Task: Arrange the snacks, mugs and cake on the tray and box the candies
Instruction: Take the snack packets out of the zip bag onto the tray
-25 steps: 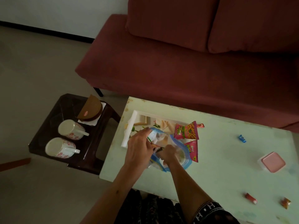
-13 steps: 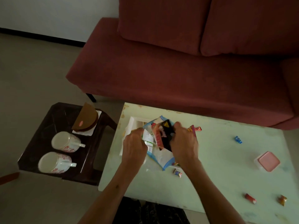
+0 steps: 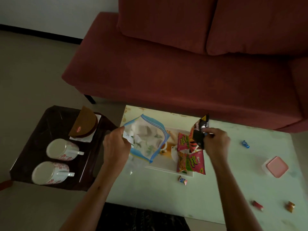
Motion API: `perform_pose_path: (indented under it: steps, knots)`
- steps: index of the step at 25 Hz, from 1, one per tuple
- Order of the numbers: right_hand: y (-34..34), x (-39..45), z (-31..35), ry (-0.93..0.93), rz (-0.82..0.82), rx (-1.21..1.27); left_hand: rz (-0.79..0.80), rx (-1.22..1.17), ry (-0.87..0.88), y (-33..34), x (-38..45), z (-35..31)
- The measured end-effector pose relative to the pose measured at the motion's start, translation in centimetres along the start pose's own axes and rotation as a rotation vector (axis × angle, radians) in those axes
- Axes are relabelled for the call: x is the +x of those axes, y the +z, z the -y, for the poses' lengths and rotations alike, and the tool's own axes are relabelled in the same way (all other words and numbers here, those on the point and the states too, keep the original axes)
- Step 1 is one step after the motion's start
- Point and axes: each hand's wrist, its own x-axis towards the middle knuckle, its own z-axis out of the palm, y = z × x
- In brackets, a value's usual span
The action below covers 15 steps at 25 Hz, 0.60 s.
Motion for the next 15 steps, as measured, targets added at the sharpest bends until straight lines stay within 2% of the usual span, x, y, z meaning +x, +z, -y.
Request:
perform_pose_path:
  steps: [6,10,15]
  knots:
    - [9.7,3.4,-5.2,0.149,0.267,-0.108,-0.007,0.015,0.03,-0.4,-0.1,0.7]
    - [11.5,4.9,-7.7,0.289,0.247,-0.087,-0.011,0.027,0.082,-0.7,-0.6,0.7]
    - [9.6,5.5,-6.8,0.228,0.3,-0.267,0.001,0.004,0.117,-1.2,-0.9,0.2]
